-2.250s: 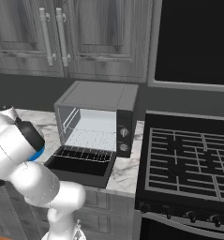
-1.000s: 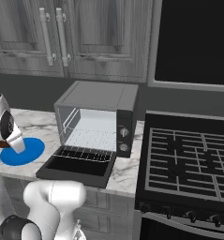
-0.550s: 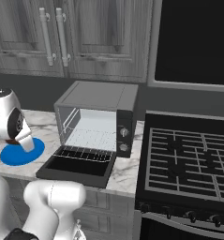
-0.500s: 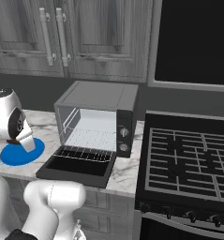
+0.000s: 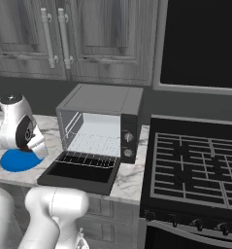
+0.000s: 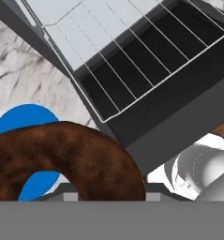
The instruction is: Pick up the bagel from the plate, place it on the toaster oven rack, close the door, and set the timer.
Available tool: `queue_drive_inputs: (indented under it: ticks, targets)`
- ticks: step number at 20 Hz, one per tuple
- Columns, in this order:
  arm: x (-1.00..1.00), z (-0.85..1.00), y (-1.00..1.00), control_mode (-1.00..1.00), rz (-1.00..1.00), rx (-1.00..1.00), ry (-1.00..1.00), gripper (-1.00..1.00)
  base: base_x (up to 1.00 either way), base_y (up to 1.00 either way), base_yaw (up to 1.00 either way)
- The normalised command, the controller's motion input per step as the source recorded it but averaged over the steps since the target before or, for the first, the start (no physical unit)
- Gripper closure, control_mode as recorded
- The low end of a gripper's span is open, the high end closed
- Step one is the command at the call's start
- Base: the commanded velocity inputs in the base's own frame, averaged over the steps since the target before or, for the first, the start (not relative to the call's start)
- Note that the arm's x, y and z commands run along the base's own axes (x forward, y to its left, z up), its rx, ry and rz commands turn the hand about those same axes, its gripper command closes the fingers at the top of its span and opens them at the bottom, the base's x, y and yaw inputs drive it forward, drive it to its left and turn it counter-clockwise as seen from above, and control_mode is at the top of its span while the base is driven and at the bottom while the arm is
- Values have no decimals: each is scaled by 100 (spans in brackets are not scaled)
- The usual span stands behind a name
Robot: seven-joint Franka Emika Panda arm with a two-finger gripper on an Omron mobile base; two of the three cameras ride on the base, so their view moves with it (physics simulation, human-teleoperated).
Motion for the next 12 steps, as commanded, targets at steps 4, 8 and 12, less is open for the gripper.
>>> queue_drive_inputs:
  ticks: [4, 8, 12]
  targets:
    - [0, 0, -29, -100, 17, -13, 0, 100, 0, 0, 0]
    - [4, 0, -25, -100, 20, -15, 0, 100, 0, 0, 0]
    - [8, 2, -30, -100, 18, -15, 0, 100, 0, 0, 0]
